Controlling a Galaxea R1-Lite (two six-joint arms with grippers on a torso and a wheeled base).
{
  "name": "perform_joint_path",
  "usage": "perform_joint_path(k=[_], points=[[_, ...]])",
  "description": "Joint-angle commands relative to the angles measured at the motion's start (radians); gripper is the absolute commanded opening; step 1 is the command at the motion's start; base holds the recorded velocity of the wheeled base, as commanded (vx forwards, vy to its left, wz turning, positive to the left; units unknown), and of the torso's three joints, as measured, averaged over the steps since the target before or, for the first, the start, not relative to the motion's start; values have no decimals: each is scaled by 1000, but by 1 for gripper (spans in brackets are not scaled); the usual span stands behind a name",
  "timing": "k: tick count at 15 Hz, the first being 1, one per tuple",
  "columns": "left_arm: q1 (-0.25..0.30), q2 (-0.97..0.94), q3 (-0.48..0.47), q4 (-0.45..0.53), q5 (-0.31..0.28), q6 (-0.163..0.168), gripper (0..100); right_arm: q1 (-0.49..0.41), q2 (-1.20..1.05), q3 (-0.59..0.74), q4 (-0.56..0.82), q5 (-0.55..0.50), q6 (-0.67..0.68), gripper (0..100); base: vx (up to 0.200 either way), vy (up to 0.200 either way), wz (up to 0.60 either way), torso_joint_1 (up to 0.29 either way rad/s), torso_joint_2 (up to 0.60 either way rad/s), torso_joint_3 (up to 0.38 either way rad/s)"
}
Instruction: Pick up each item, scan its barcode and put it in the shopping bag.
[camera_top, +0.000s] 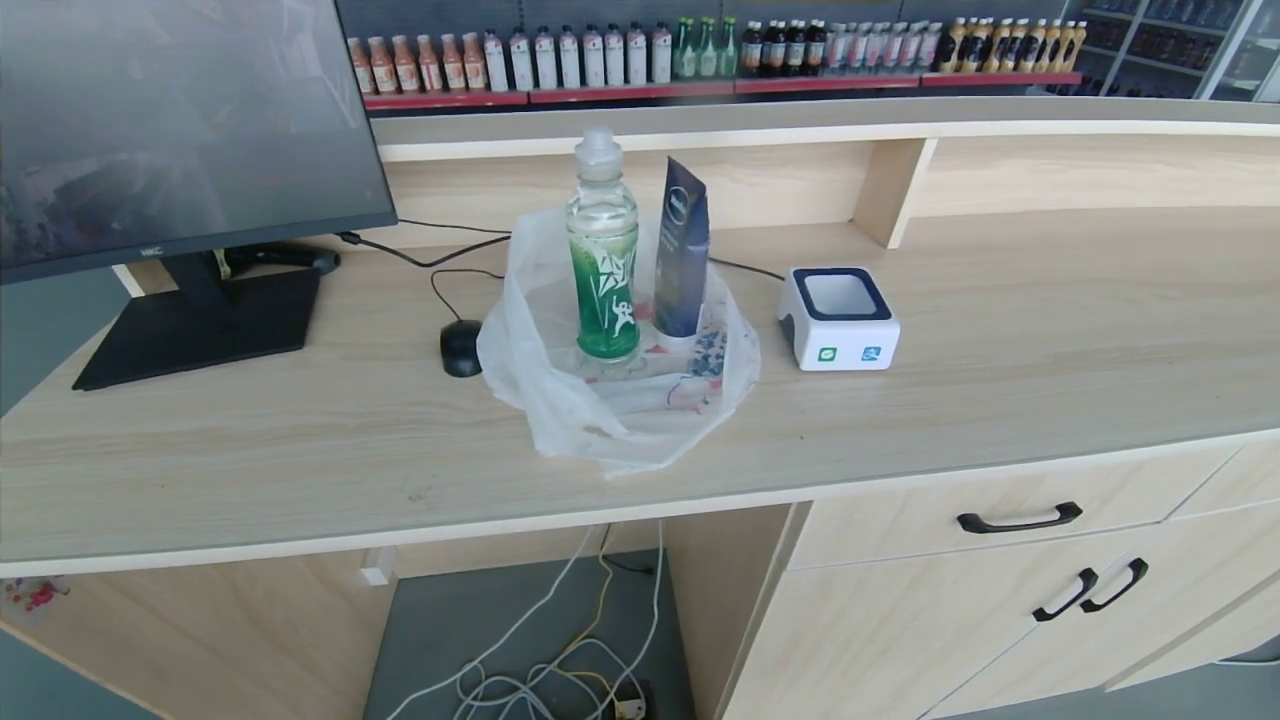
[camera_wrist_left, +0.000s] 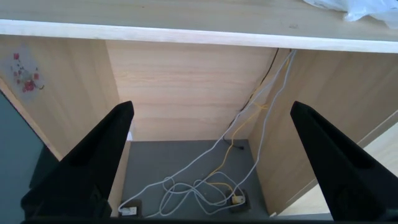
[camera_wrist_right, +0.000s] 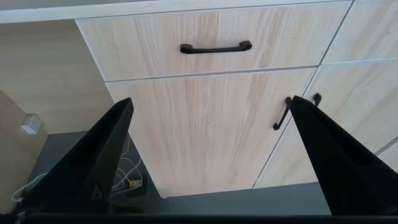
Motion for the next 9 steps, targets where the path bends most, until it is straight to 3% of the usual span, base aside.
perform_joint_path(k=[1, 5, 7, 9], points=[[0, 2, 0, 0, 1, -1, 100, 0, 3, 0, -2, 1, 0, 100, 0, -200, 0, 12, 2, 2], [0, 2, 0, 0, 1, -1, 100, 0, 3, 0, 0, 1, -4, 100, 0, -200, 0, 1, 5, 4], [0, 2, 0, 0, 1, -1, 100, 0, 3, 0, 0, 1, -6, 100, 0, -200, 600, 5, 2, 2], [0, 2, 0, 0, -1, -1, 100, 0, 3, 0, 0, 1, -1, 100, 0, -200, 0, -2, 2, 7]])
